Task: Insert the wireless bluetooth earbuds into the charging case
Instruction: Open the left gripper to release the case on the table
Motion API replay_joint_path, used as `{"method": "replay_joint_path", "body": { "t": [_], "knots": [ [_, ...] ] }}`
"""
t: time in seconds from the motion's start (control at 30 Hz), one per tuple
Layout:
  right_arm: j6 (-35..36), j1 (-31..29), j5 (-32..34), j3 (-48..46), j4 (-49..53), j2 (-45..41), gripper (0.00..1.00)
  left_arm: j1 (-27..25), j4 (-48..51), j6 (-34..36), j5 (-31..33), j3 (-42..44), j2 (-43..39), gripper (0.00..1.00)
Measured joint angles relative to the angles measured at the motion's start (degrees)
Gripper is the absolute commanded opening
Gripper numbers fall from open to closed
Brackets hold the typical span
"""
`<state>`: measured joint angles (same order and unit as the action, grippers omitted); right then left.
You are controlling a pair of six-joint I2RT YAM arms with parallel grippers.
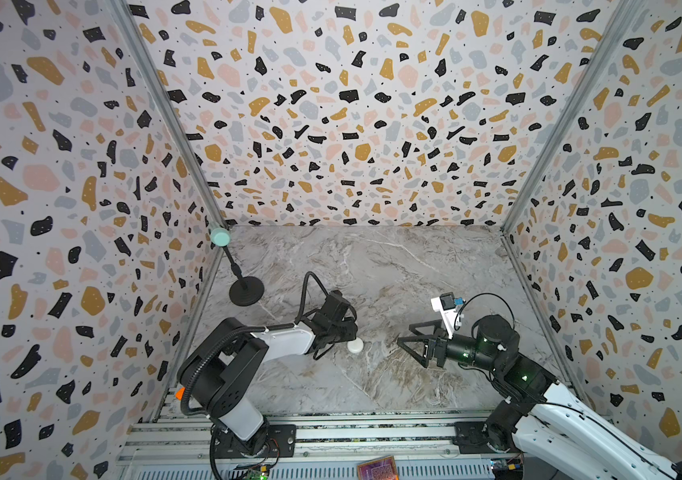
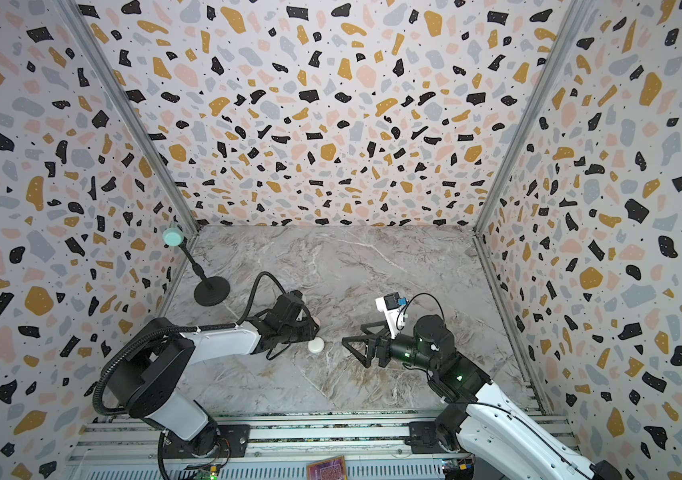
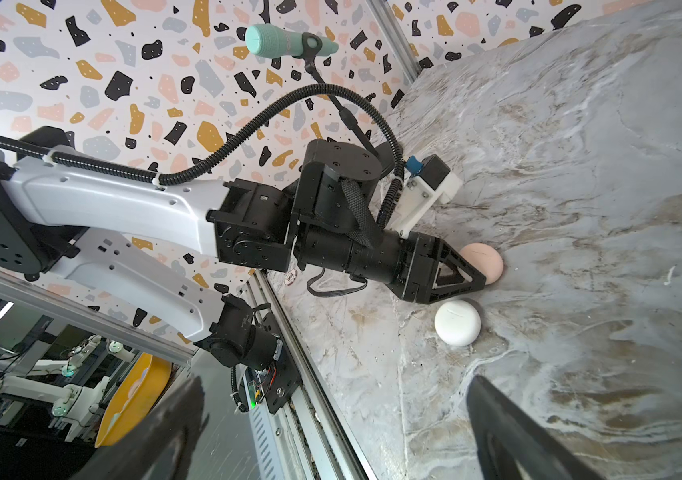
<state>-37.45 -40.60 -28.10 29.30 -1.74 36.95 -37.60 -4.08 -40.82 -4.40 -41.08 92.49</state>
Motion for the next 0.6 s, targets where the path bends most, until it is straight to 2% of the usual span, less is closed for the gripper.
{"method": "replay_joint_path", "body": {
  "t": [0.17,0.2,0.23,0.6],
  "knots": [
    [0.00,0.00,-0.28,0.00,0.00,0.00,0.99,0.00,0.92,0.70,0.52,-0.22,0.00,0.43],
    [0.00,0.00,-0.39,0.00,-0.02,0.00,0.99,0.00,1.05,0.90,0.55,-0.24,0.00,0.51],
    [-0.02,0.00,-0.44,0.00,-0.02,0.00,0.99,0.00,1.05,1.09,0.57,-0.28,0.00,0.52],
    [0.00,0.00,-0.83,0.00,-0.35,0.00,0.99,0.00,4.28,2.62,1.25,-2.16,-0.92,0.53]
  ]
}}
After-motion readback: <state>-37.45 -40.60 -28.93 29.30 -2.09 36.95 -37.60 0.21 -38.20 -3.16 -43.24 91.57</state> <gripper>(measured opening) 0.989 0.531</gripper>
